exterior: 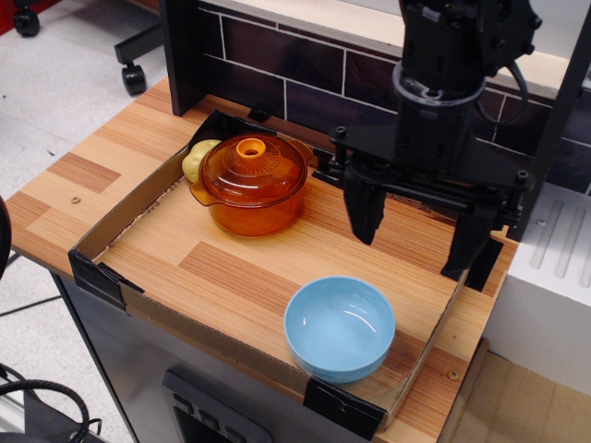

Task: Take lid off pot

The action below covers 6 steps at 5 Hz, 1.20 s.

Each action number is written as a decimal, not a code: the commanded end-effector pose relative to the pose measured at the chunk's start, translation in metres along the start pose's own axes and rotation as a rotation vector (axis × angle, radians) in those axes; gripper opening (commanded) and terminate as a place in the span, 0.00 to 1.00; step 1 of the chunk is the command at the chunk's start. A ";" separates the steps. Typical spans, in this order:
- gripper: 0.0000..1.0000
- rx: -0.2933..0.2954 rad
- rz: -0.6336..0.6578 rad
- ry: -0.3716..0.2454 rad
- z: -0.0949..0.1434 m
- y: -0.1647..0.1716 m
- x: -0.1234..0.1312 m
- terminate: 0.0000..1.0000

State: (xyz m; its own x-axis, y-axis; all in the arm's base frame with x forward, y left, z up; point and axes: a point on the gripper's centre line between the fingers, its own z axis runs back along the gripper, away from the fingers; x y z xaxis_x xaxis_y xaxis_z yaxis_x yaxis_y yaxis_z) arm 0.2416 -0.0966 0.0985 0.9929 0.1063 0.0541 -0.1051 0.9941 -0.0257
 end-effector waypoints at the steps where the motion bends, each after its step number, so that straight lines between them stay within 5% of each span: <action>1: 1.00 0.000 0.000 0.000 0.000 0.000 0.000 0.00; 3: 1.00 -0.070 -0.071 0.061 0.008 0.037 0.013 0.00; 6: 1.00 -0.057 -0.068 0.014 0.011 0.102 0.051 0.00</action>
State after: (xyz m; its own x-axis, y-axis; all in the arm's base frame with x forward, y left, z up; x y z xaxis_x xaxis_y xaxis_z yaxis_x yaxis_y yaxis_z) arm 0.2739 0.0097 0.0987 0.9991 0.0412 0.0031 -0.0408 0.9960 -0.0793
